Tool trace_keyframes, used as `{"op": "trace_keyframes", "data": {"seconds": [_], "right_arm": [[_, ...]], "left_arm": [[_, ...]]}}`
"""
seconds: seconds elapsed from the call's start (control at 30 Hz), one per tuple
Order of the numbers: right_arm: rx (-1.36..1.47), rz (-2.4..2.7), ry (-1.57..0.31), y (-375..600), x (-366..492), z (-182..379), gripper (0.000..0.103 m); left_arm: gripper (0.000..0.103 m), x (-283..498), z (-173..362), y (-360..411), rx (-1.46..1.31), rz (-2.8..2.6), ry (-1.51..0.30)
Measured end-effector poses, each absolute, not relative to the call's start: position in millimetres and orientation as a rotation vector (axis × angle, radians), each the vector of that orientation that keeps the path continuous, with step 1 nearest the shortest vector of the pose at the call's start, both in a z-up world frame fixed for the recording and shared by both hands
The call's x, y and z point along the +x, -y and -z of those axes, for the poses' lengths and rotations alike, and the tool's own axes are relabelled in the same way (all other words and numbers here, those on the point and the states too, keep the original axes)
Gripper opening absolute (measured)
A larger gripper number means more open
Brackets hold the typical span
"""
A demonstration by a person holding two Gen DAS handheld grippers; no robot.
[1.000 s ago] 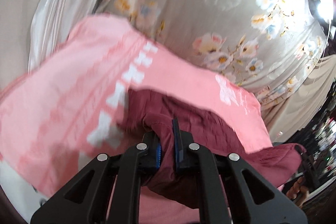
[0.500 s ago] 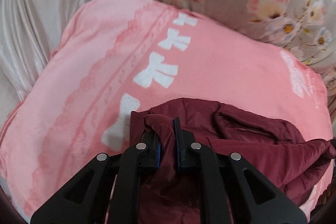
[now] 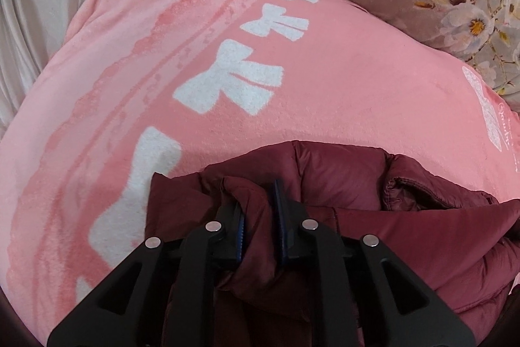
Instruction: Fold large clothes
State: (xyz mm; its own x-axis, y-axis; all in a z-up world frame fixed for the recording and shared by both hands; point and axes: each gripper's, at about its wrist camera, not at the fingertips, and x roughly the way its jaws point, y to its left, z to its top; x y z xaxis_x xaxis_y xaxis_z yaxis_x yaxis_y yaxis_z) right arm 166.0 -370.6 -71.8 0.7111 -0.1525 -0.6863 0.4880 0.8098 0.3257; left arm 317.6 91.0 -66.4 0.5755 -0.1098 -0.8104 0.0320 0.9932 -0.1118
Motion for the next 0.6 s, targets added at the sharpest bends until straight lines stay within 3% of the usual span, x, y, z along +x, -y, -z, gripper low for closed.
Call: {"op": "trace_keyframes", "data": {"seconds": [0.17,0.23,0.33,0.4,0.43,0.47,0.53,0.57,0.6], "right_arm": [[0.570,0.323,-0.689,379,167,71,0.009],[0.600,0.291,-0.653,386,158,57,0.015],[0.623,0.250,-0.539,392,131,16,0.032],[0.594,0.275,-0.454,392,109,-12,0.058],[0.572,0.280,-0.399,390,94,-28,0.060],[0.554,0.286,-0.369,387,83,-39,0.060],[0.498,0.308,-0.342,377,69,-54,0.060],[0.461,0.308,-0.340,369,65,-58,0.060],[0.414,0.299,-0.351,357,62,-60,0.060]], "left_arm": [[0.018,316,68,-102,-0.177,0.131,-0.926],[0.021,314,58,-111,-0.206,0.141,-0.937],[0.025,300,23,-130,-0.249,0.178,-0.887],[0.030,287,-3,-141,-0.255,0.192,-0.848],[0.032,282,-14,-145,-0.257,0.195,-0.831],[0.038,276,-23,-148,-0.265,0.202,-0.812],[0.066,263,-42,-154,-0.257,0.147,-0.753],[0.088,253,-54,-157,-0.232,0.082,-0.687],[0.095,241,-69,-158,-0.199,0.027,-0.596]]}}
